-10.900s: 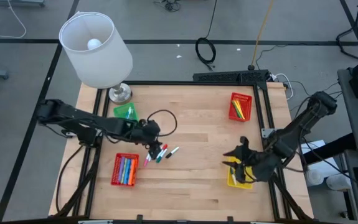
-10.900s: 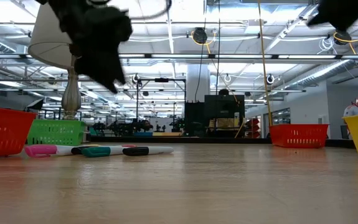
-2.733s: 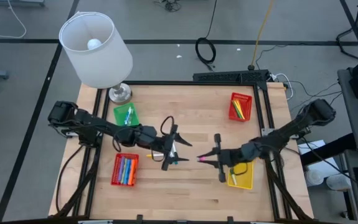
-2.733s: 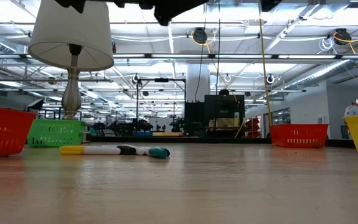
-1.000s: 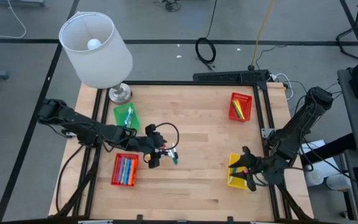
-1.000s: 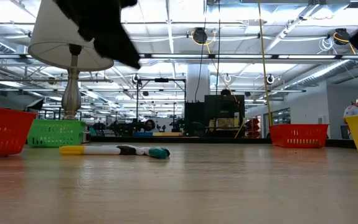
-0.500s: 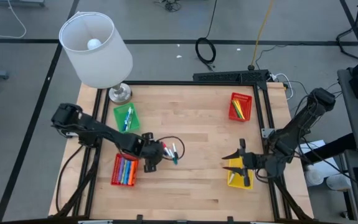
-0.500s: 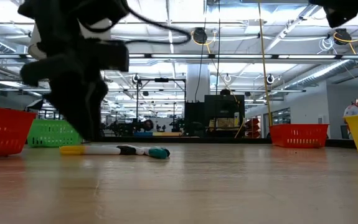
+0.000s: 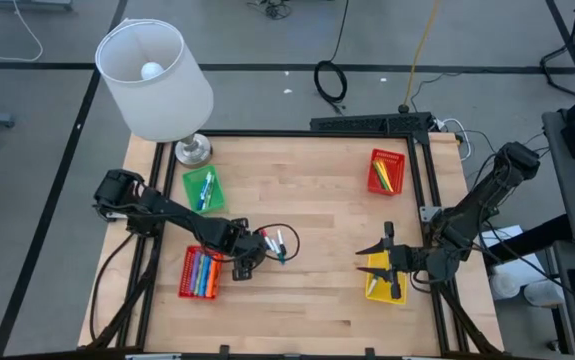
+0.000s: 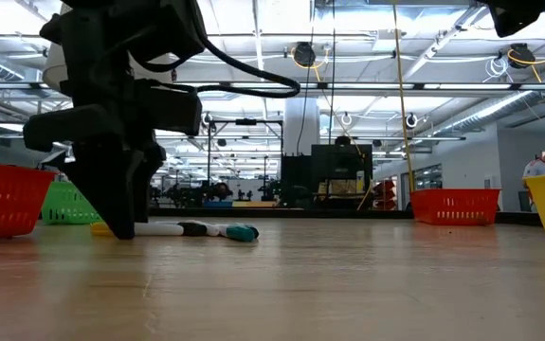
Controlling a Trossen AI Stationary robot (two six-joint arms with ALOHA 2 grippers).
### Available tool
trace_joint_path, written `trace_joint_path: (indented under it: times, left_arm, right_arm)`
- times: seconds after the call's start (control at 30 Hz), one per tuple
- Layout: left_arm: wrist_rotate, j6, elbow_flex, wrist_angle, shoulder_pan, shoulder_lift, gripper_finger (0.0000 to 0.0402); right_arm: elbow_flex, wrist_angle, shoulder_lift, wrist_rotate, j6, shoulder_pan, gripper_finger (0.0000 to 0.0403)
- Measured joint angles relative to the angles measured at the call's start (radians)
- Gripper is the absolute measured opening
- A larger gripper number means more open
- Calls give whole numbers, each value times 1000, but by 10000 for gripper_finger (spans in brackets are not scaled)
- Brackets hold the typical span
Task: Pick & Place Markers
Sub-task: Put the yellow highlighter pen into the yellow basket
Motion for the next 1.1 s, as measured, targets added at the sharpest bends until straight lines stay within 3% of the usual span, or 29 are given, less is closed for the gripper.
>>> trace_joint_path:
  times: [0.27,0.53,0.67,0.8,0.9,1.1]
  left_arm:
    - [24,-23,0,-3,-2,2,31]
    - [-42,55,-18,91,-24,-99,35]
    - [-118,129,-10,238,-37,-227,33]
    - [-148,324,-12,488,-51,-280,33]
    - [-79,476,-9,680,-41,-283,33]
    - [135,587,-10,874,25,-223,33]
  right_arm:
    - [0,2,0,0,0,0,155]
    - [0,7,3,3,1,-29,152]
    - [0,47,35,3,-9,-83,152]
    - [0,176,105,-8,-107,-155,148]
    - [0,323,161,-83,-224,-210,146]
    - [0,547,277,-196,-362,-301,149]
